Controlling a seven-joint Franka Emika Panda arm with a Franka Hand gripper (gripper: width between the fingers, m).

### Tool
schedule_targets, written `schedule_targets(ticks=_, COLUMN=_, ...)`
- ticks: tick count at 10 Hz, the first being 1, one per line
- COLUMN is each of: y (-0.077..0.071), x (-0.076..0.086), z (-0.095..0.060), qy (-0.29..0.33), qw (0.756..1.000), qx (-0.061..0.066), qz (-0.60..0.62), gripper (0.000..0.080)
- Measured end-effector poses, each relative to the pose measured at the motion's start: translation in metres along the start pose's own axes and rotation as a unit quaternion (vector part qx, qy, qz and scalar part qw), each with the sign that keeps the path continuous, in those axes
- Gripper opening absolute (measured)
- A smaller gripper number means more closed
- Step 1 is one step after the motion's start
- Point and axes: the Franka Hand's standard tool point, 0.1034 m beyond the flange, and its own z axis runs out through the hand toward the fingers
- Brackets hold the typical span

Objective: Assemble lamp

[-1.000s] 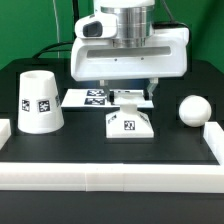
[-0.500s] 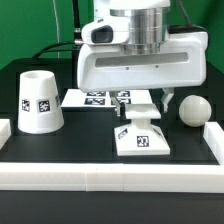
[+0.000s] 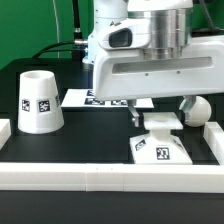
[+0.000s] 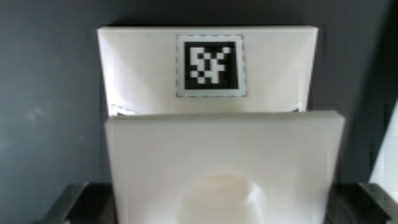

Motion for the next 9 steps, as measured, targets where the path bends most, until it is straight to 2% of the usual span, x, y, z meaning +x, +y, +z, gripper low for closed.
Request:
schedule_targets(ticks=2, y=-0.018, x=0.016, z=0.002, qy=0.009, qw=1.000, qx=0.003, qz=0.011, gripper=0.0535)
schedule_targets(ticks=4, y=-0.029, x=0.025, z=0.003, qy=0.014, qw=1.000, qx=0.004, qz=0.012, gripper=0.0535)
schedule_targets(ticks=5, y=-0.032, x=0.030, z=0.004, qy=0.013, qw=1.000, qx=0.005, qz=0.011, gripper=0.0535)
schedule_targets(ticks=9, y=-0.032, x=0.029, z=0.004, qy=0.010, qw=1.000, qx=0.005, qz=0.010, gripper=0.0537)
